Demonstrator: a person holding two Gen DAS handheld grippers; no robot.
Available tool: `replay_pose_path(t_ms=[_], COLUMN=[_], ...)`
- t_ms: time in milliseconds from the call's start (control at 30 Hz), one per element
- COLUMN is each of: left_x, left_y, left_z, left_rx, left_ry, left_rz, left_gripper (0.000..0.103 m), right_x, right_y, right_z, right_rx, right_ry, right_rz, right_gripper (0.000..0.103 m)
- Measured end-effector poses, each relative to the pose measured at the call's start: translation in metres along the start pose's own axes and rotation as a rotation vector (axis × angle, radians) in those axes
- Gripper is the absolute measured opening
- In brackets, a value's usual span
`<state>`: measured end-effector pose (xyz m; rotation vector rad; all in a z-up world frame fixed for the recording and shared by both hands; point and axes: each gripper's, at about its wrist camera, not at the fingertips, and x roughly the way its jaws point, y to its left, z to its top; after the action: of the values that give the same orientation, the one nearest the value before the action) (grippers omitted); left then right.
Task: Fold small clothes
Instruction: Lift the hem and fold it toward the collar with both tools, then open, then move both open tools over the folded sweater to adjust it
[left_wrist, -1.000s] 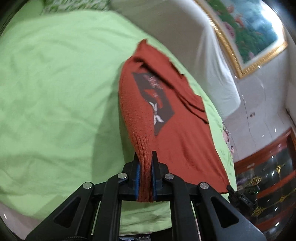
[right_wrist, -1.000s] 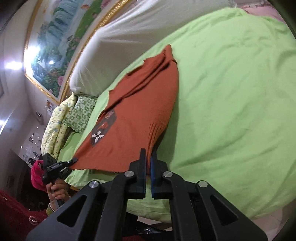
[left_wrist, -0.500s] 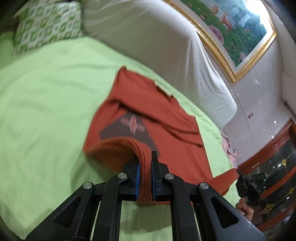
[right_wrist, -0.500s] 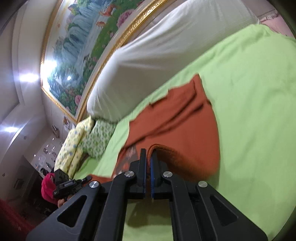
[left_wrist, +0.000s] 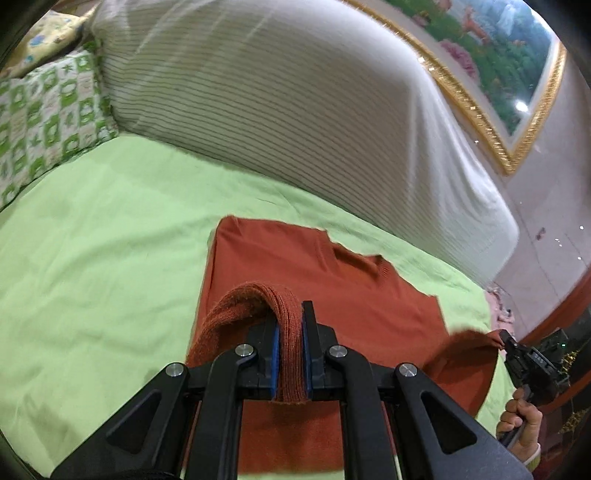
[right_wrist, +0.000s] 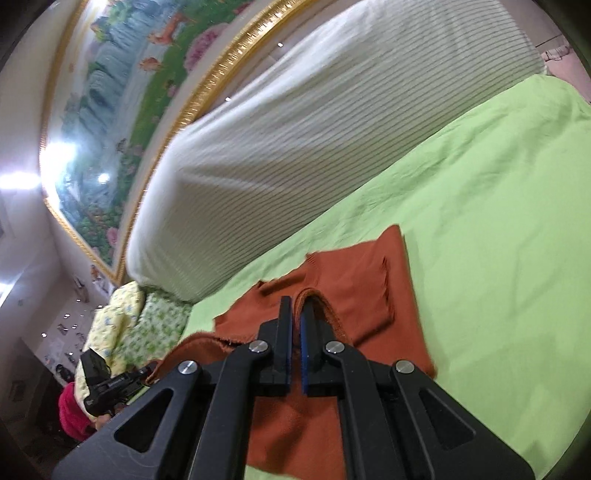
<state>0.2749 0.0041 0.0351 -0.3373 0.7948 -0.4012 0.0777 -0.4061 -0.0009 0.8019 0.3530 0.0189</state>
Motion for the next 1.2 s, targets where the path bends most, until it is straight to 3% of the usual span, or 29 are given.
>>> replay_pose_path(t_ms=[300,500,667,733,767,800,833,867,900,1033,1200], left_x=[0.091,0.132,0.155,0.153,0.148,0.142,0.133,0.124,0.118,0.093,0.060], left_y=[0.008,0.016,0.033,0.036,0.037,0.036,0.035,0.035,0.035,0.037,0.050], left_z=[0.052,0.064,0.065,0.065,0.067,0.069,0.072,0.076,0.079,0.073,0.015], left_rx=[-0.018,-0.023,-0.099,-0.110,-0.109,-0.104,-0.099,-0.096,-0.092,-0.064,-0.054], left_ry=[0.052,0.088,0.142,0.136,0.118,0.092,0.058,0.026,0.015,0.037,0.103], left_rz=[0.045,0.087,0.090,0.076,0.079,0.091,0.113,0.124,0.122,0.176,0.224], left_gripper=[0.008,0.009,0.024,0.035,0.050,0.059,0.073,0.078,0.078,0.081,0.084], right_x=[0.065,0.105,0.135,0.138,0.135,0.129,0.122,0.117,0.107,0.076,0.030], right_y=[-0.021,-0.036,-0.055,-0.061,-0.063,-0.064,-0.065,-0.065,-0.066,-0.064,-0.049], right_z=[0.045,0.059,0.068,0.069,0.070,0.071,0.073,0.074,0.075,0.071,0.026], right_rx=[-0.018,-0.031,0.020,0.040,0.043,0.044,0.048,0.052,0.056,0.057,-0.014], right_ry=[0.024,0.062,0.136,0.146,0.130,0.107,0.085,0.069,0.038,0.028,0.068], right_rz=[-0.073,-0.130,-0.210,-0.254,-0.276,-0.294,-0.300,-0.298,-0.295,-0.276,-0.274], right_gripper=[0.004,0.004,0.005,0.010,0.013,0.021,0.038,0.048,0.066,0.068,0.068])
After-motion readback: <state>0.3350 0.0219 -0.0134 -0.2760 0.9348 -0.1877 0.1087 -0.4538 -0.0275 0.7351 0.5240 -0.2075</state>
